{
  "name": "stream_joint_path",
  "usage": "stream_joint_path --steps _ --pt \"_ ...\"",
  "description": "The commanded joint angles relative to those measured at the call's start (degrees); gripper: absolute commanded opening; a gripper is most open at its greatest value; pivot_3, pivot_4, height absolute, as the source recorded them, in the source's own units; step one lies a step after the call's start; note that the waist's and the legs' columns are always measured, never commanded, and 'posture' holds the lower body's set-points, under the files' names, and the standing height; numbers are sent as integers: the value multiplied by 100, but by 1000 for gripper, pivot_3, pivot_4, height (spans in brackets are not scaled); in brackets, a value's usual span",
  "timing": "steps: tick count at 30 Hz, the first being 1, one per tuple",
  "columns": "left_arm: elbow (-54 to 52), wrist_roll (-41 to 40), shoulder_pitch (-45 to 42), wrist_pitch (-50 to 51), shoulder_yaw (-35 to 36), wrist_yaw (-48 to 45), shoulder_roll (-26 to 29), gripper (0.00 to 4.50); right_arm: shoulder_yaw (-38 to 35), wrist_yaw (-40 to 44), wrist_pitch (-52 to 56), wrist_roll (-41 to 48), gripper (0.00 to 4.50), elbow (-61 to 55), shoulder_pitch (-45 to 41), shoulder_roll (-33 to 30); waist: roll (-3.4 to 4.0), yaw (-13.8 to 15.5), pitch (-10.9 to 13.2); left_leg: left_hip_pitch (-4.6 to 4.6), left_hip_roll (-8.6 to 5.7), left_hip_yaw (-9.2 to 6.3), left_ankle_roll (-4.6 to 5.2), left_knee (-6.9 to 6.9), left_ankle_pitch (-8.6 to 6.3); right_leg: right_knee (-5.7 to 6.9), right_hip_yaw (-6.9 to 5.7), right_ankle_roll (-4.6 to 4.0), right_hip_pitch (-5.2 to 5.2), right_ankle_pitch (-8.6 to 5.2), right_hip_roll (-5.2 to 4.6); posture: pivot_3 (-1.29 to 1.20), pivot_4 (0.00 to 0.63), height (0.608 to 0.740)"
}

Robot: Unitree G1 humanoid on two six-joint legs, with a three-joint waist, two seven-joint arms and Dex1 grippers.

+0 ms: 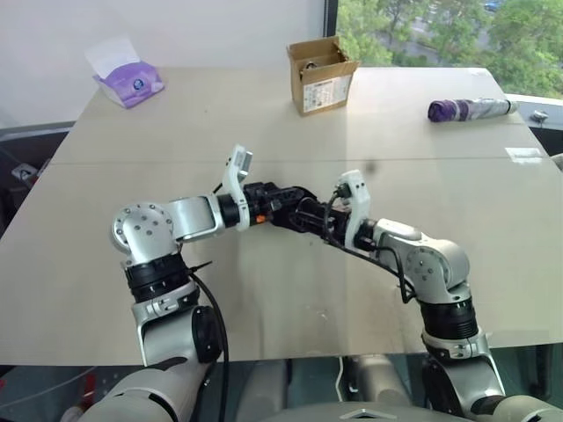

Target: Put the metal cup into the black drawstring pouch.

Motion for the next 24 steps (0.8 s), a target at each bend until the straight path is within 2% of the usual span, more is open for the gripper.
stream_joint_path --steps 1,18,21,24 --pt "-185 -104 4 8 18 -120 130 0 -157 5 6 226 2659 -94 -107 31 0 -1 0 0 0 0 0 0 0 0 0 0 0 0 0 0 150 740" --pt "-182 -48 -52 8 -6 -223 155 0 -68 -126 -64 201 2659 98 -261 100 0 -2 0 0 0 0 0 0 0 0 0 0 0 0 0 0 150 740" --pt "-209 -56 -57 8 -12 -222 153 0 59 -177 -130 71 1838 147 -319 68 1 -2 0 0 0 0 0 0 0 0 0 0 0 0 0 0 150 740" --pt "-236 -81 -75 8 -16 -208 145 0 249 -201 -227 -134 465 181 -394 -7 1 -4 0 0 0 0 0 -1 0 0 0 0 0 0 0 0 150 740"
